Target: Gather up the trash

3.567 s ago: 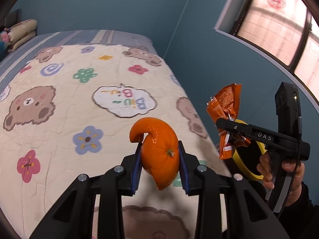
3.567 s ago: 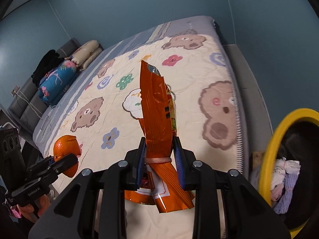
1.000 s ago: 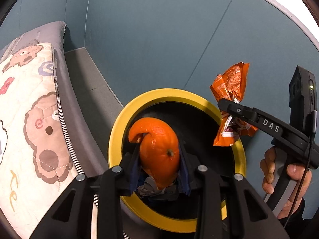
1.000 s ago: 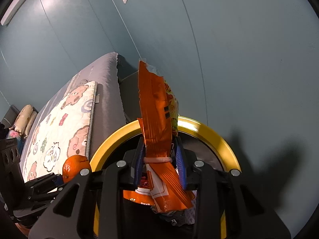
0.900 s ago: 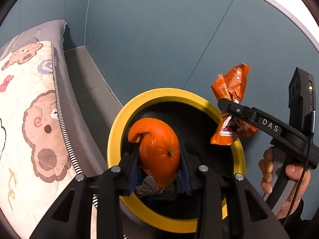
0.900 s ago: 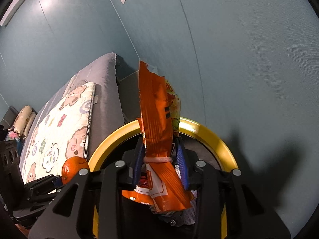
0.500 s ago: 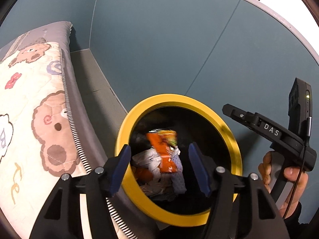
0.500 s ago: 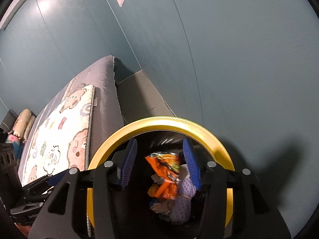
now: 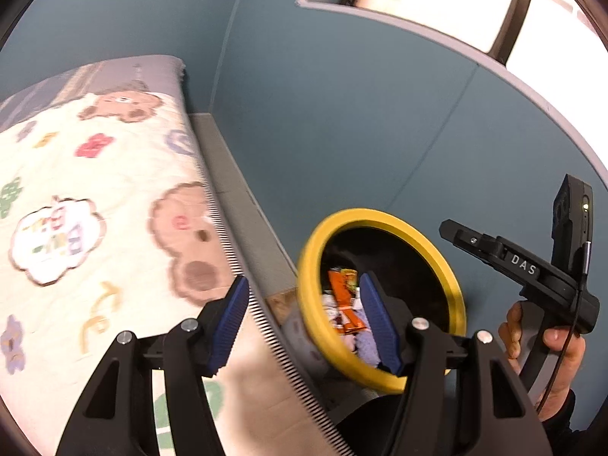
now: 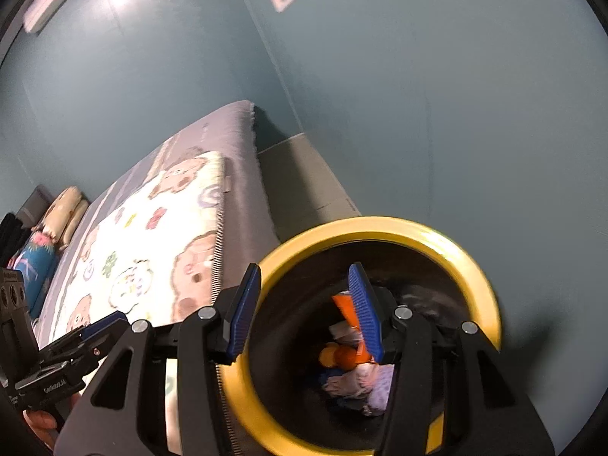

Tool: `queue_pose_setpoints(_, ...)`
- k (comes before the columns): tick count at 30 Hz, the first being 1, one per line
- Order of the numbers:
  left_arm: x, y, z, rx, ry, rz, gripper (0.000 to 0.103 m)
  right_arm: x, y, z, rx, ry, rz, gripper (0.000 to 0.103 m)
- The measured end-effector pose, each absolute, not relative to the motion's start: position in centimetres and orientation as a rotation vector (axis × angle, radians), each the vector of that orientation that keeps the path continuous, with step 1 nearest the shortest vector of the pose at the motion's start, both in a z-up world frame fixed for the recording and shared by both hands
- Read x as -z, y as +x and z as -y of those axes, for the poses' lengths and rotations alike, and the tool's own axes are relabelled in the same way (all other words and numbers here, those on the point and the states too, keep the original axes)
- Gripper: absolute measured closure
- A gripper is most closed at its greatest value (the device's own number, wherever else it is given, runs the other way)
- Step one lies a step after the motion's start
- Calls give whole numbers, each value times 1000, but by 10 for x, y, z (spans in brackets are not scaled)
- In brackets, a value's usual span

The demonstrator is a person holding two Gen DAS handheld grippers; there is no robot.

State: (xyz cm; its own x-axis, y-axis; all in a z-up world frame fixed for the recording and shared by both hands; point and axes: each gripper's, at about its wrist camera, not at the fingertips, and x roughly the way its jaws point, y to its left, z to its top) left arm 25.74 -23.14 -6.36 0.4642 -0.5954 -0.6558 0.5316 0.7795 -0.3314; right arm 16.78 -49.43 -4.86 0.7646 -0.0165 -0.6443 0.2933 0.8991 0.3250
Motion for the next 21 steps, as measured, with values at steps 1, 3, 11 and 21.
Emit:
queue_pose_setpoints(1, 60, 255, 219, 675, -92, -828, 45, 45, 169, 486, 159, 418, -684, 57)
queue_pose_setpoints(3, 55, 250, 199, 645, -102, -808, 45, 39, 172, 468, 125, 401, -682, 57)
queue_pose_setpoints(11, 31, 230, 121, 514, -158, -725, 45, 8, 180, 389, -20, 328, -655, 56)
queue_pose_setpoints(21, 14, 193, 39, 379, -191, -635, 45, -21, 170, 298, -174, 238, -631, 54)
